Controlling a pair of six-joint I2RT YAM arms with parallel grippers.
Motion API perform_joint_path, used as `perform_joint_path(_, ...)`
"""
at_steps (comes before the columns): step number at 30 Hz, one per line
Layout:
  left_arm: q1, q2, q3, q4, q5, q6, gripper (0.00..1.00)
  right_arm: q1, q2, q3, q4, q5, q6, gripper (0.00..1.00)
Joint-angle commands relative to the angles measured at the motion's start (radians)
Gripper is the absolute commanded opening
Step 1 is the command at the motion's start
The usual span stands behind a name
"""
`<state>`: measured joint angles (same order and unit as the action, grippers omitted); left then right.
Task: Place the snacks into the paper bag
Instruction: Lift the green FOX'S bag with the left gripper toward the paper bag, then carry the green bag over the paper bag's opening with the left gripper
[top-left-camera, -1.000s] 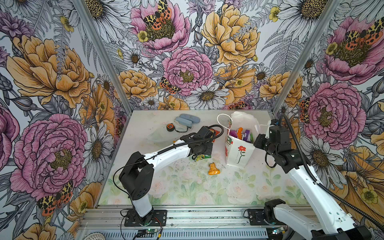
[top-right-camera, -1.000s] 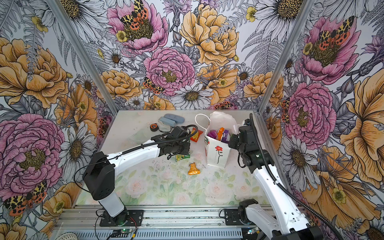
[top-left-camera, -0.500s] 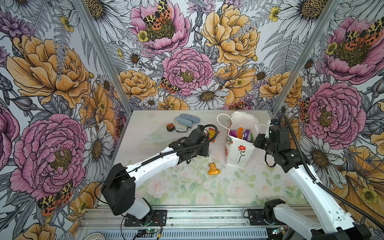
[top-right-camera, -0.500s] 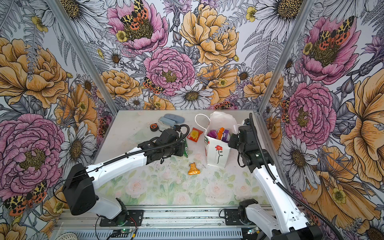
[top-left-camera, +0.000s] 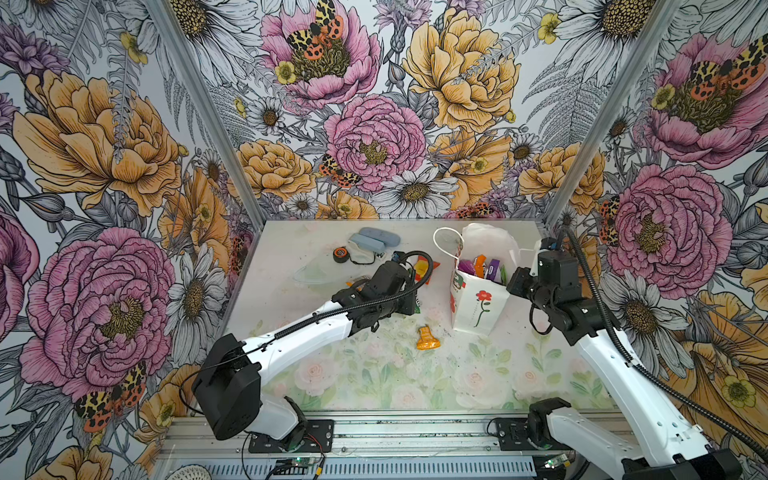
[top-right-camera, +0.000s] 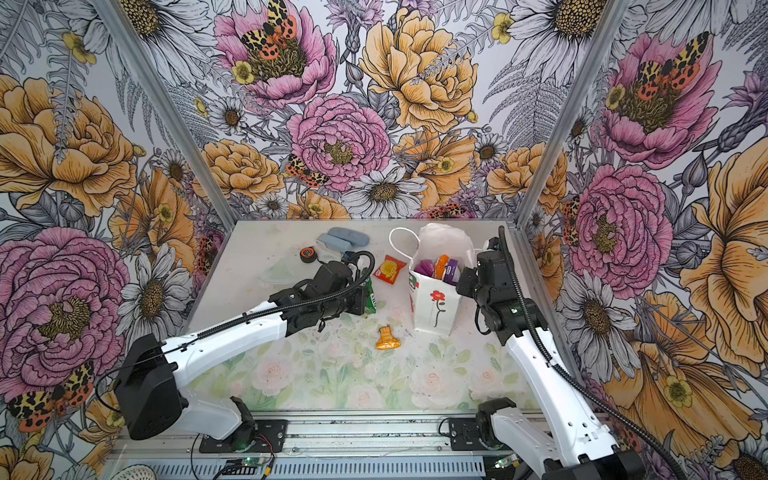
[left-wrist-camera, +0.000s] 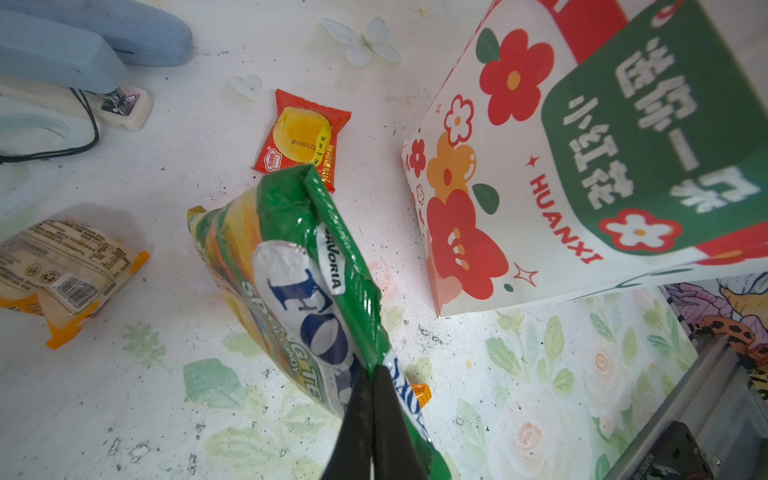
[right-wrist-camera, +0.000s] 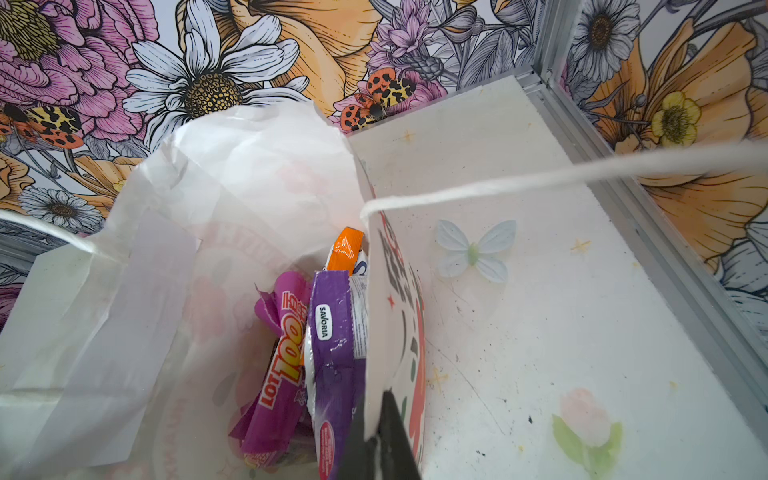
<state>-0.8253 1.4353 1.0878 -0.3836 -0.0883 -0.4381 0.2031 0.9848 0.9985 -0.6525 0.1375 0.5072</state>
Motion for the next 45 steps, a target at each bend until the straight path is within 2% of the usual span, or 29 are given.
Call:
perform_joint_path(1,-0.008,-0.051,0.001,0.068,0.007,0.012,0.00,-0.004,0.012,0.027,0.014,0.000,0.004,0.00)
perform_joint_path(8,-0.009,-0.079,0.038,0.069,0.030,0.005,0.00,-0.005,0.013,0.028,0.015,0.000,0.005,0.00)
perform_joint_path(12,-0.015,-0.081,0.118,0.059,0.064,0.010,0.00,-0.004,0.014,0.031,0.016,-0.006,0.005,0.00)
perform_joint_path(21,-0.021,-0.068,0.357,-0.019,0.058,0.095,0.00,-0.004,0.020,0.037,0.019,-0.016,0.006,0.00)
perform_joint_path(34,-0.069,0.108,0.716,-0.048,0.126,0.169,0.00,-0.005,0.023,0.033,0.027,-0.027,0.014,0.00)
perform_joint_path(45,-0.137,0.333,1.025,-0.126,0.175,0.213,0.00,-0.004,0.011,0.026,0.027,-0.030,0.012,0.00)
